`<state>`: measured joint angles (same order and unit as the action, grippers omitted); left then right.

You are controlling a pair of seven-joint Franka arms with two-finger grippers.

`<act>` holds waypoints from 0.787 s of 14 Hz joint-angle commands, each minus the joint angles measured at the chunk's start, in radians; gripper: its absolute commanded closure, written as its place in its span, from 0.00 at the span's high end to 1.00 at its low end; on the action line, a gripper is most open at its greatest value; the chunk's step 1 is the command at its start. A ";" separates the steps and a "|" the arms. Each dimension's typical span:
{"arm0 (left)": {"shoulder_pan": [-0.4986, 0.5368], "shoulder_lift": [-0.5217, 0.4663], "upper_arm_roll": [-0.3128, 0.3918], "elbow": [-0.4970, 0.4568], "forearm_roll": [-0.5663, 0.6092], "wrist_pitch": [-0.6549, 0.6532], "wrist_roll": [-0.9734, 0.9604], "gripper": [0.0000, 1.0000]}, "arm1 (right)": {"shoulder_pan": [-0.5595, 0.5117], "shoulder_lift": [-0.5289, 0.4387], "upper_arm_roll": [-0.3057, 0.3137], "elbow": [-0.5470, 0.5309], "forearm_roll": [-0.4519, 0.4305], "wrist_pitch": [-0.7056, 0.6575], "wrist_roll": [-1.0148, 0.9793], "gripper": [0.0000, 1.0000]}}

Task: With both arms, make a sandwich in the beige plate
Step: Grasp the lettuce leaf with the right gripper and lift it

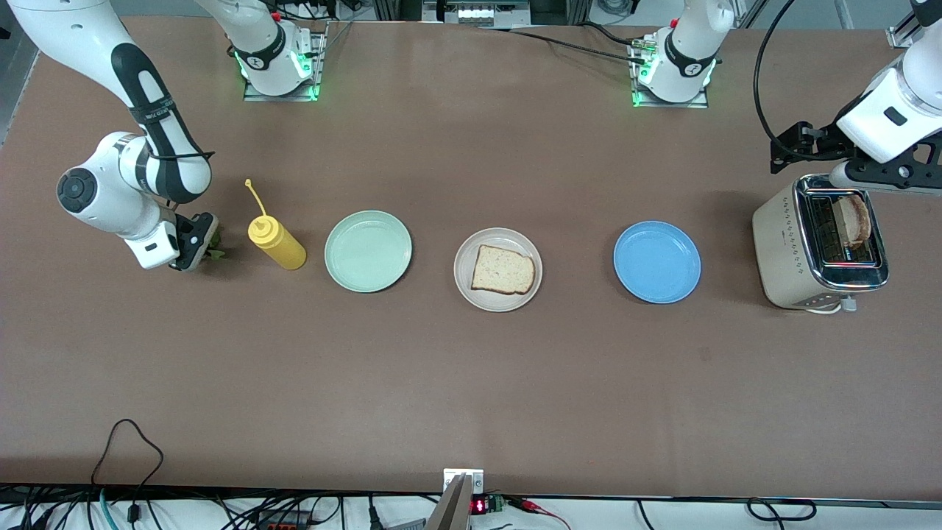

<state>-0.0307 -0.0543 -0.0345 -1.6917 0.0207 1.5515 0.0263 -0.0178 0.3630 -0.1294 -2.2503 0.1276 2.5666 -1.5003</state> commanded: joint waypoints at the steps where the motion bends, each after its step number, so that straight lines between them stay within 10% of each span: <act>1: 0.005 0.019 -0.001 0.038 -0.013 -0.025 0.011 1.00 | -0.002 -0.048 0.010 0.081 0.021 -0.121 -0.021 0.00; 11: 0.005 0.019 -0.001 0.038 -0.013 -0.025 0.012 1.00 | 0.175 -0.047 0.054 0.567 0.021 -0.544 0.119 0.00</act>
<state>-0.0306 -0.0539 -0.0345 -1.6910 0.0207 1.5515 0.0263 0.0951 0.3021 -0.0697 -1.7730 0.1379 2.0962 -1.4314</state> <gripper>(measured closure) 0.000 0.952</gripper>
